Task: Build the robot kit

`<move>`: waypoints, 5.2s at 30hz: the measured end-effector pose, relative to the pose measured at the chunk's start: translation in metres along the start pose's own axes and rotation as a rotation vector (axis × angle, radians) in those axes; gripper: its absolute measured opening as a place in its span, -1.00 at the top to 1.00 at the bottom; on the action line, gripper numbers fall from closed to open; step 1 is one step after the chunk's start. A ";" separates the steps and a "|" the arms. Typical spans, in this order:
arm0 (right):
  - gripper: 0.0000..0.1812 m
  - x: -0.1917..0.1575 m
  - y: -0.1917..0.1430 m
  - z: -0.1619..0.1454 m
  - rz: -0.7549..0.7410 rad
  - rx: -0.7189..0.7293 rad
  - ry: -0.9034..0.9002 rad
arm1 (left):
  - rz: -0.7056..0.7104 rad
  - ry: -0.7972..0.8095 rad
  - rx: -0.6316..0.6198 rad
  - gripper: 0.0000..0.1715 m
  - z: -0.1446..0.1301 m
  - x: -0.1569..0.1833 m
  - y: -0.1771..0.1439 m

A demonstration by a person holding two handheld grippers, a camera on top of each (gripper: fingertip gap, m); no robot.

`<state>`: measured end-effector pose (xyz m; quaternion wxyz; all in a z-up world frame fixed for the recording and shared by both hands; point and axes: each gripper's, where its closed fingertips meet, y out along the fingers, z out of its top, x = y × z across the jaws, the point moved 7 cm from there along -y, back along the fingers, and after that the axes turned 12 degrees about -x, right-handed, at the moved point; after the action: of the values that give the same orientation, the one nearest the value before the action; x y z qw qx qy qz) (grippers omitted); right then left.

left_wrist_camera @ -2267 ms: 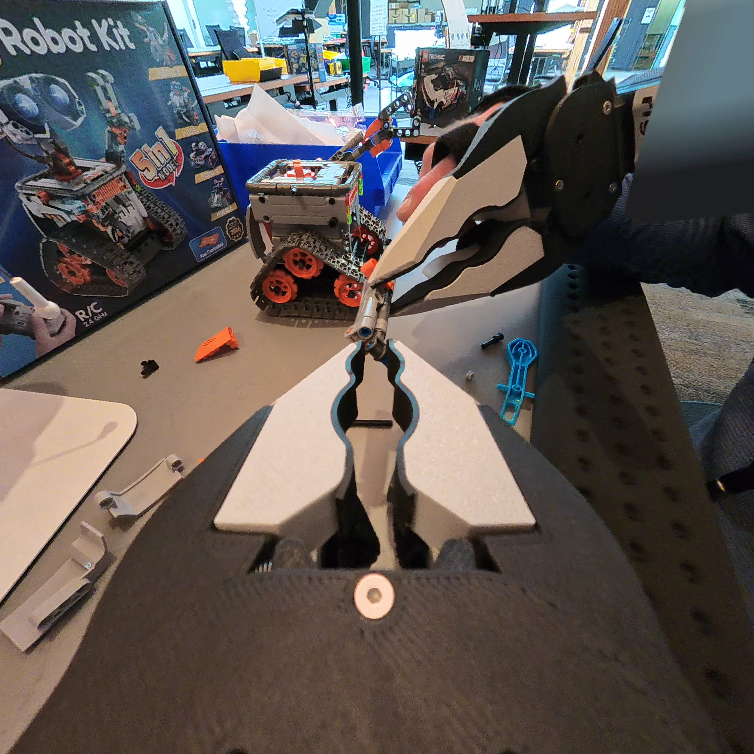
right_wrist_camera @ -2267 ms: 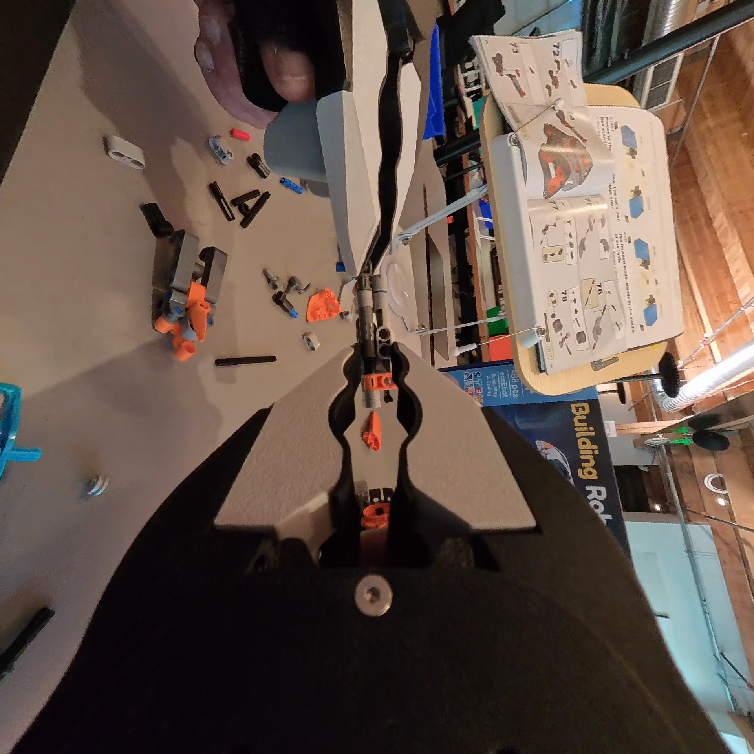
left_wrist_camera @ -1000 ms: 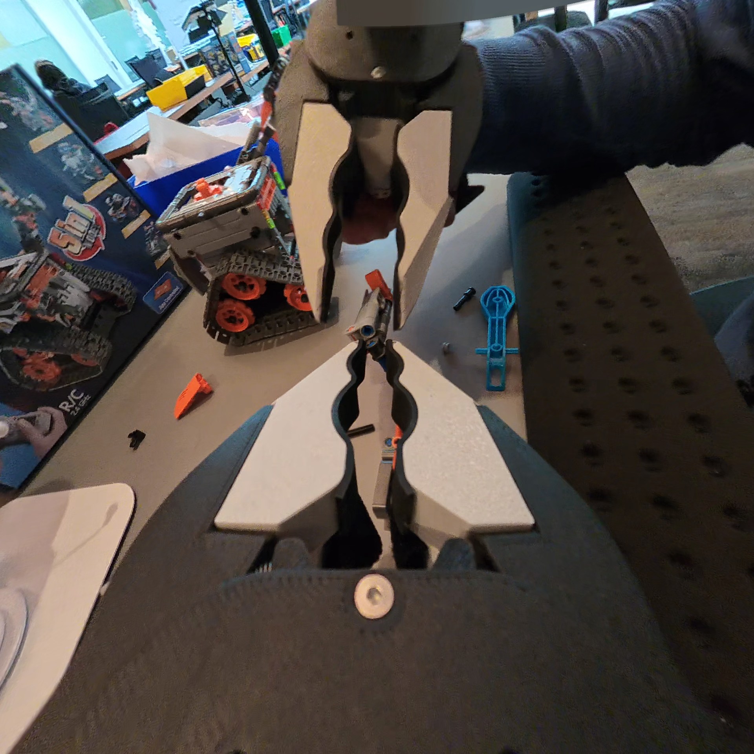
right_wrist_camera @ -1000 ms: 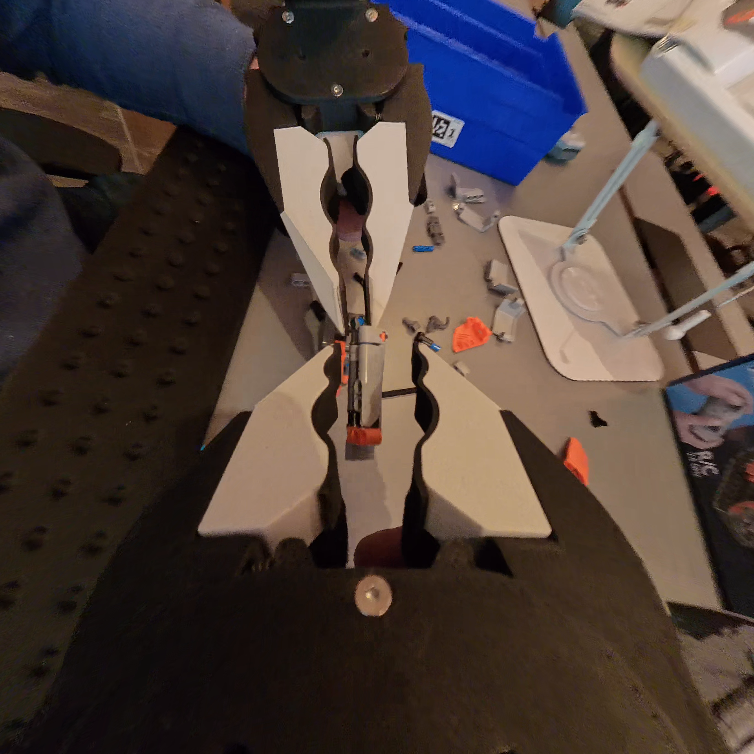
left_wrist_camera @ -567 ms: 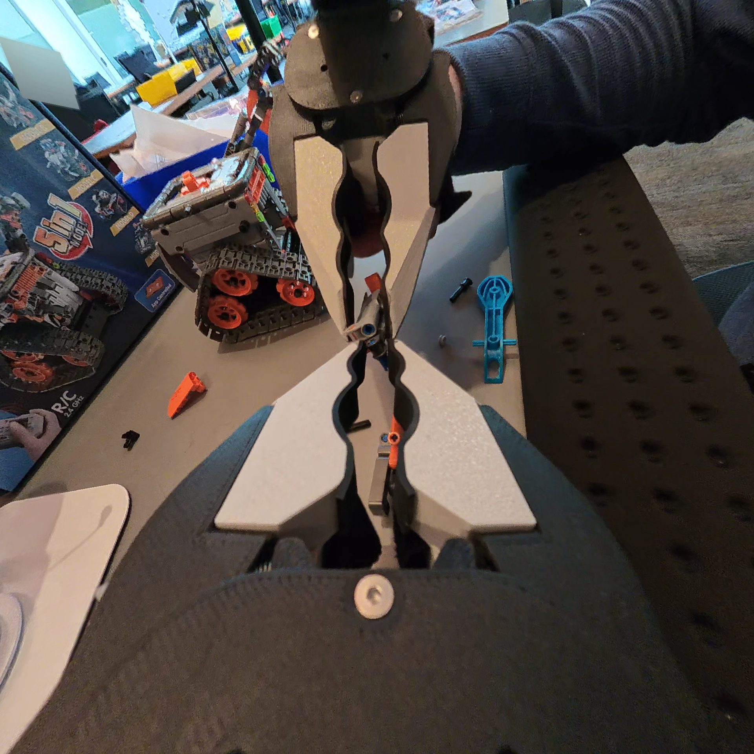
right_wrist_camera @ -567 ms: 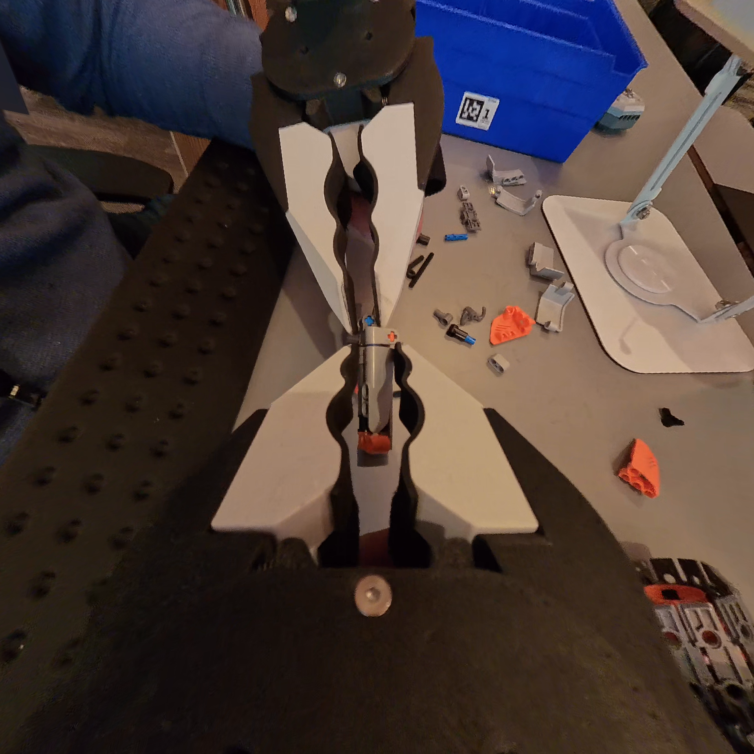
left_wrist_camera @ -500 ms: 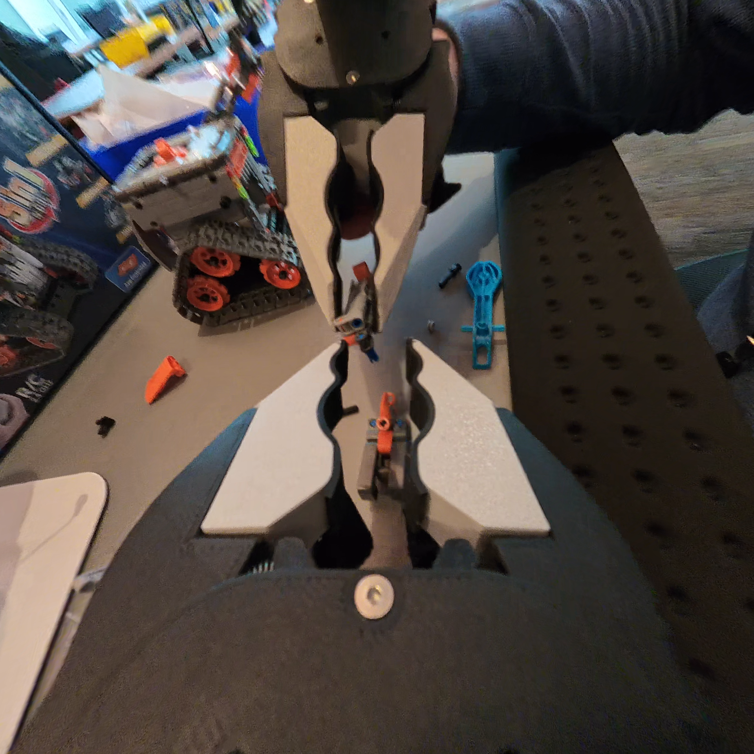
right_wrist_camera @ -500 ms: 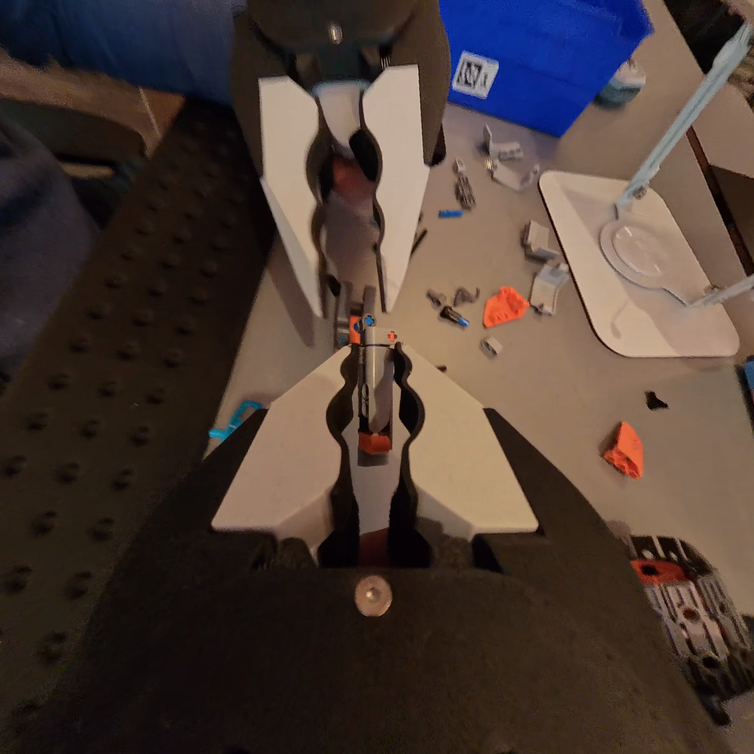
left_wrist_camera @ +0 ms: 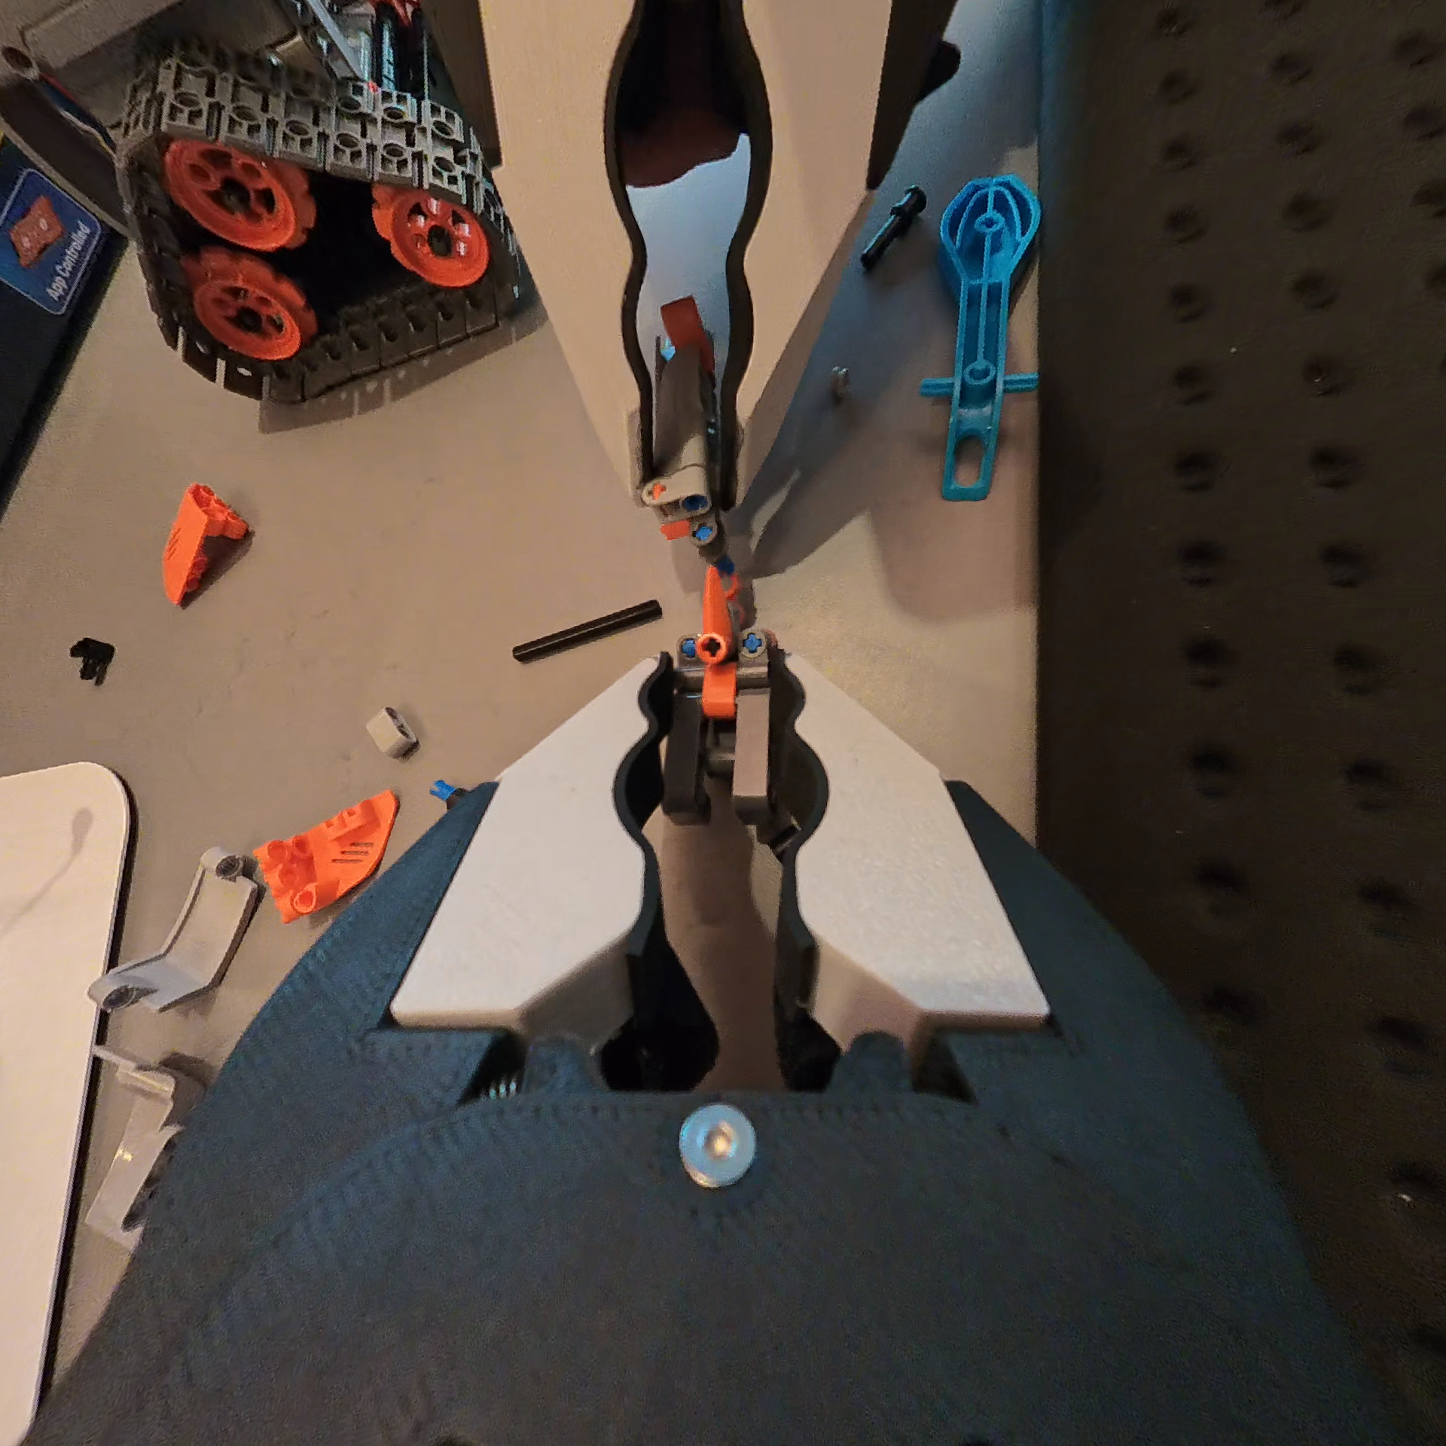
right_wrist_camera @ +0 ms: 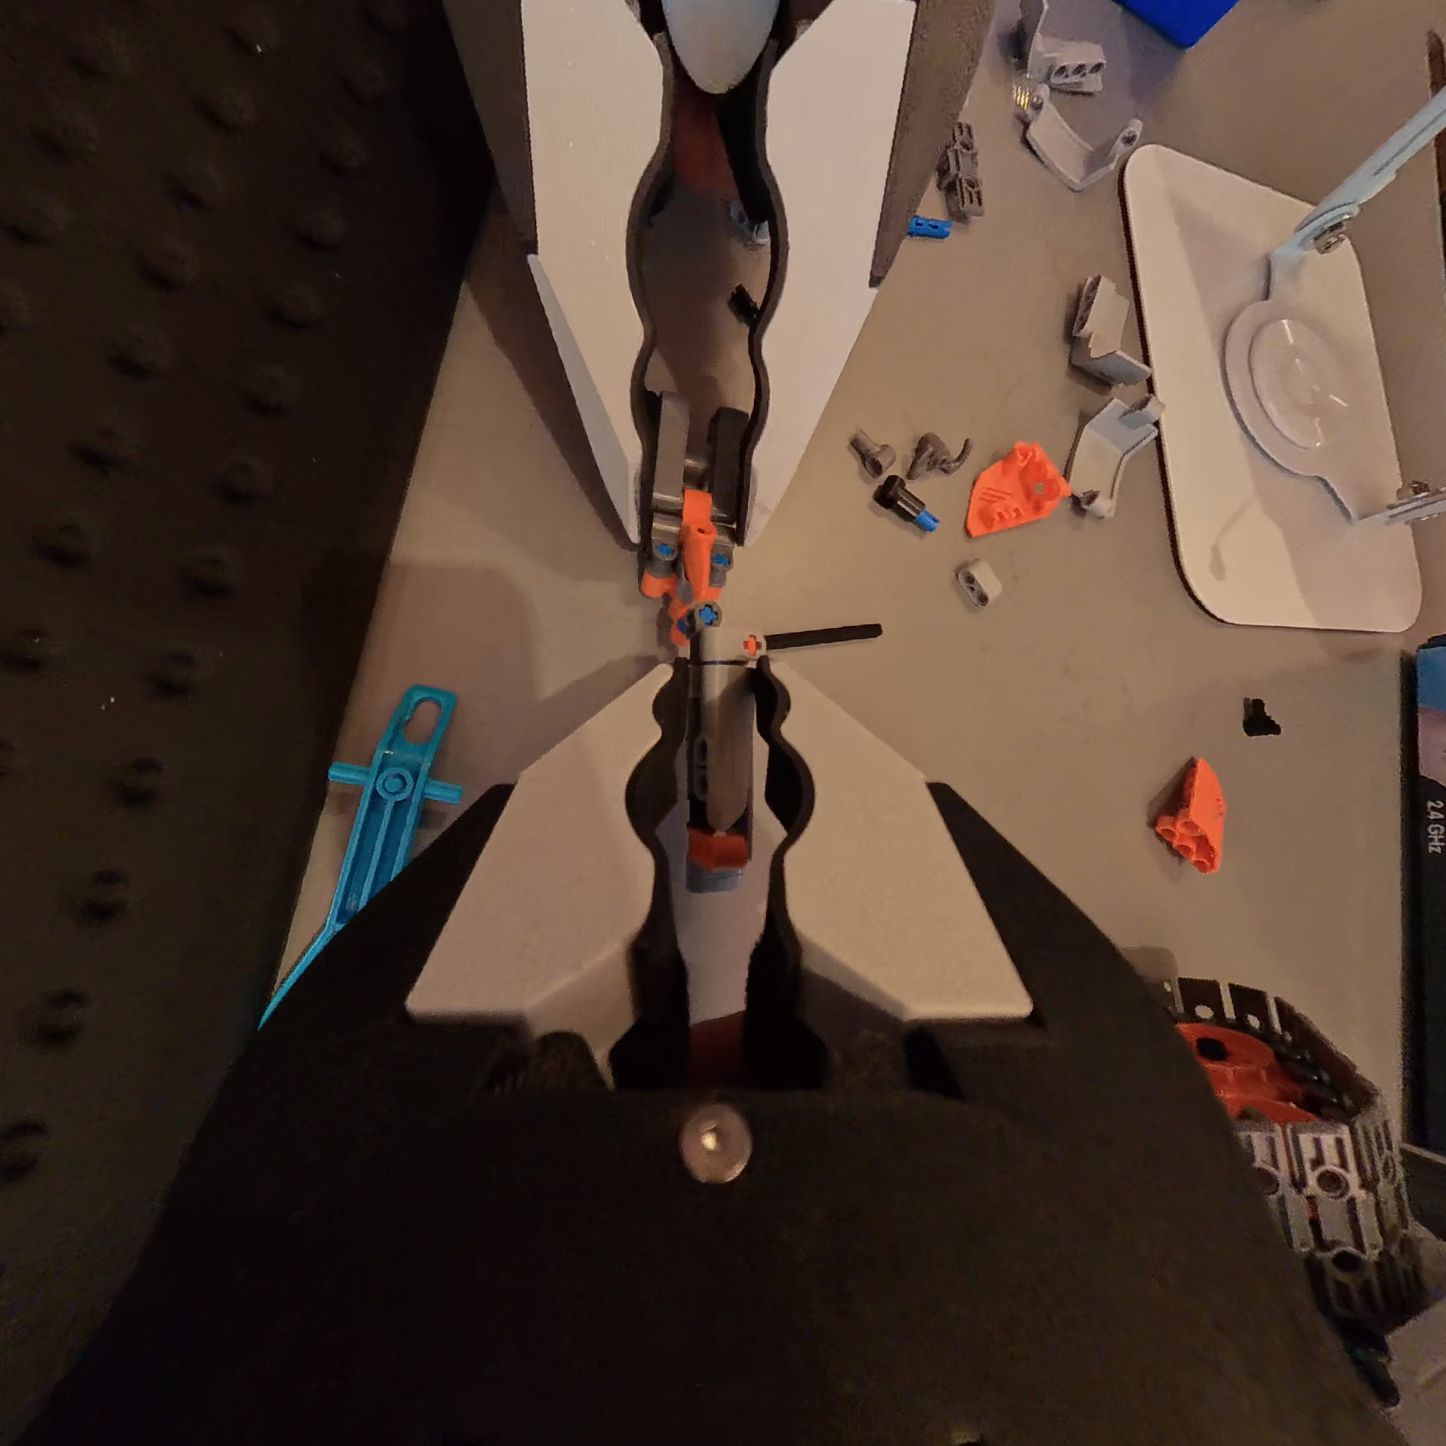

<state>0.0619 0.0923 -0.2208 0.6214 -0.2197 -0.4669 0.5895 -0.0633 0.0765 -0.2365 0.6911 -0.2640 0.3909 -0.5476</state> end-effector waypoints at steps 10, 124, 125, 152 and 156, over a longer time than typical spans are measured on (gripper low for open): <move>0.85 0.000 0.002 0.001 -0.036 -0.037 -0.004 | -0.006 0.003 0.006 0.75 0.002 0.001 0.002; 1.00 -0.010 0.002 0.001 0.031 0.044 0.112 | -0.013 -0.004 0.002 0.73 0.017 0.004 0.014; 1.00 -0.010 0.003 0.001 0.039 0.041 0.115 | -0.017 0.006 0.001 0.73 0.017 0.005 0.015; 0.96 -0.004 0.007 -0.006 0.105 0.006 0.177 | 0.001 -0.007 0.012 0.75 0.018 0.004 0.015; 0.97 -0.007 0.009 -0.005 0.099 -0.008 0.168 | 0.011 0.006 0.013 0.75 0.020 0.006 0.015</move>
<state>0.0623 0.0893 -0.2332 0.6276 -0.2939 -0.4038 0.5973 -0.0380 0.0735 -0.2389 0.6946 -0.2559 0.3907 -0.5471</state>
